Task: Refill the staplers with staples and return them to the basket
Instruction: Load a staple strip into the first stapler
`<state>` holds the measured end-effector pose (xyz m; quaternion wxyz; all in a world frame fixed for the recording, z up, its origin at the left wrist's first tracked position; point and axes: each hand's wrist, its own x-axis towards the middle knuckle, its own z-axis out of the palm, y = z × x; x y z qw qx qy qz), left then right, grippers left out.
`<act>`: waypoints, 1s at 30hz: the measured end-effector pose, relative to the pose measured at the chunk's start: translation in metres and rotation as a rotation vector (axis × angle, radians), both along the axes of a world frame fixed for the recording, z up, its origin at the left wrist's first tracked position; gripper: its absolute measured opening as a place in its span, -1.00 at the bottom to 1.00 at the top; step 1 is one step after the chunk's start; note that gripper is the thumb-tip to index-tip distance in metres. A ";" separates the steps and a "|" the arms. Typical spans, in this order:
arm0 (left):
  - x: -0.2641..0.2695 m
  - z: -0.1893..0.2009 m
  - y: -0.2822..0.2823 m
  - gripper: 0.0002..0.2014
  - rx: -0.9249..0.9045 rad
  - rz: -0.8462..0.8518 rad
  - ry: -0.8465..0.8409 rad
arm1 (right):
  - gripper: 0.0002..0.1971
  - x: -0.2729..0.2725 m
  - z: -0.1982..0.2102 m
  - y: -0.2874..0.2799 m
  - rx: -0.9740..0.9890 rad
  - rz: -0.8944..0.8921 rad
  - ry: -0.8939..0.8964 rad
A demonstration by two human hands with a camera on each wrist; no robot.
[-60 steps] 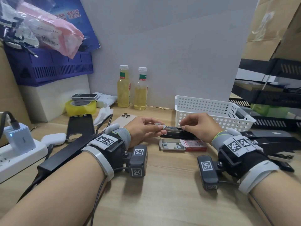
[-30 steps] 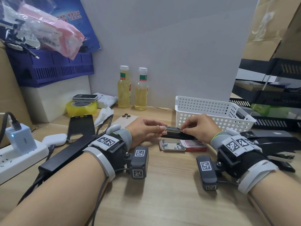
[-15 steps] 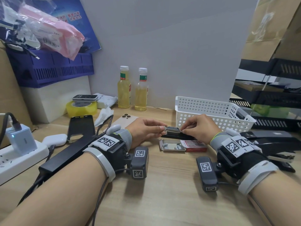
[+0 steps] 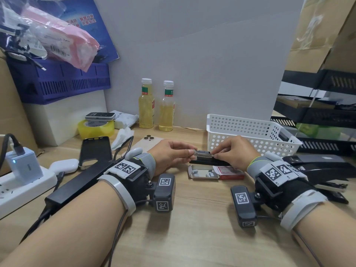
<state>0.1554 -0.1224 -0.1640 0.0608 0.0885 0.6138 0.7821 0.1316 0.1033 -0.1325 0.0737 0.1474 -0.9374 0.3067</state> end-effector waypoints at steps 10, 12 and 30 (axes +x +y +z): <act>-0.001 -0.001 -0.001 -0.85 -0.014 -0.003 0.002 | -0.92 0.000 0.002 0.002 0.026 0.002 0.020; -0.001 -0.001 -0.001 -0.85 -0.014 -0.004 0.002 | -0.91 0.000 0.001 0.001 0.024 -0.011 0.023; -0.001 -0.002 0.000 -0.85 -0.022 0.012 0.009 | -0.93 0.000 -0.002 -0.004 0.009 0.050 0.020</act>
